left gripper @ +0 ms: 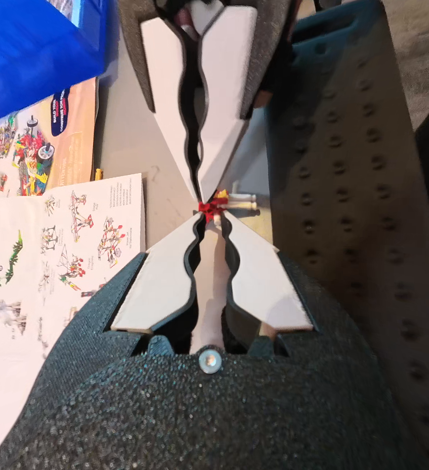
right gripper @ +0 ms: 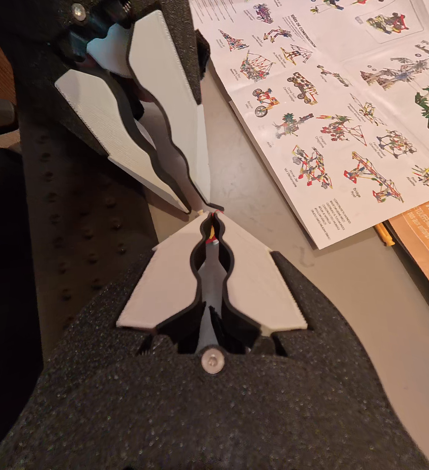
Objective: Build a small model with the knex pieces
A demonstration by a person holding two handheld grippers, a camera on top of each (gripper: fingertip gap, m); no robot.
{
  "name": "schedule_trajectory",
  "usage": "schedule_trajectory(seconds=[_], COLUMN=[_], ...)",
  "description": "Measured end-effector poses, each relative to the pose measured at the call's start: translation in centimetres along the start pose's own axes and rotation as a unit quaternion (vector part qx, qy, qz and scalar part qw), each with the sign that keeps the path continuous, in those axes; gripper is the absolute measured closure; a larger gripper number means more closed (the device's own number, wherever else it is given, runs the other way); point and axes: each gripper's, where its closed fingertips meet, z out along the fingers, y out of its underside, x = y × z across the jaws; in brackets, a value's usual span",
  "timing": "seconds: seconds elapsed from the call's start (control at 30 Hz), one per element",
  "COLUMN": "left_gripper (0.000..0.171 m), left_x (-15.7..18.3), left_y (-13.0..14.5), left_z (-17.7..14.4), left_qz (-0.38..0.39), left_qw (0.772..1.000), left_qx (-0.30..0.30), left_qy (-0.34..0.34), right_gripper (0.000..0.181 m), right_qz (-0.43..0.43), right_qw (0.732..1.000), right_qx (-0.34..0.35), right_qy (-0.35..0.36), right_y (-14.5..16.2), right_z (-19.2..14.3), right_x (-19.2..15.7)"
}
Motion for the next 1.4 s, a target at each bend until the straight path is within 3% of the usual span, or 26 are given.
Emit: schedule_trajectory(seconds=[0.37, 0.63, 0.7, 0.83, 1.03, 1.13, 1.4], left_gripper=[0.168, 0.163, 0.158, 0.146, 0.147, 0.156, 0.149], left_x=[1.0, 1.4, 0.3, -1.0, -1.9, -1.6, -0.5], left_y=[2.0, 2.2, 2.6, 1.7, -2.5, -3.6, -4.5], left_z=[1.2, 1.1, 0.4, -1.5, -5.4, -6.3, -8.2], left_qz=[-0.063, -0.128, -0.124, -0.132, -0.087, -0.018, 0.14], left_qw=[0.996, 0.98, 0.984, 0.987, 0.979, 0.977, 0.959], left_qx=[-0.04, -0.038, -0.037, 0.035, 0.186, 0.202, 0.192], left_qy=[0.047, 0.147, 0.122, 0.09, 0.0, -0.06, -0.152], right_gripper=[0.18, 0.179, 0.173, 0.162, 0.155, 0.158, 0.162], right_qz=[-0.016, -0.025, -0.021, -0.004, 0.043, 0.038, 0.008], right_qw=[1.0, 1.0, 1.0, 1.0, 0.996, 0.992, 0.988], right_qx=[-0.009, -0.012, -0.006, 0.018, 0.083, 0.117, 0.144], right_qy=[0.009, 0.011, 0.009, 0.002, 0.009, 0.033, 0.062], right_y=[-0.1, -0.1, -0.2, -0.9, -4.2, -5.9, -7.6], right_z=[0.1, 0.1, 0.1, 0.1, -0.7, -1.2, -3.2], right_x=[-0.1, -0.1, -0.2, -0.5, -1.1, -1.2, -2.4])
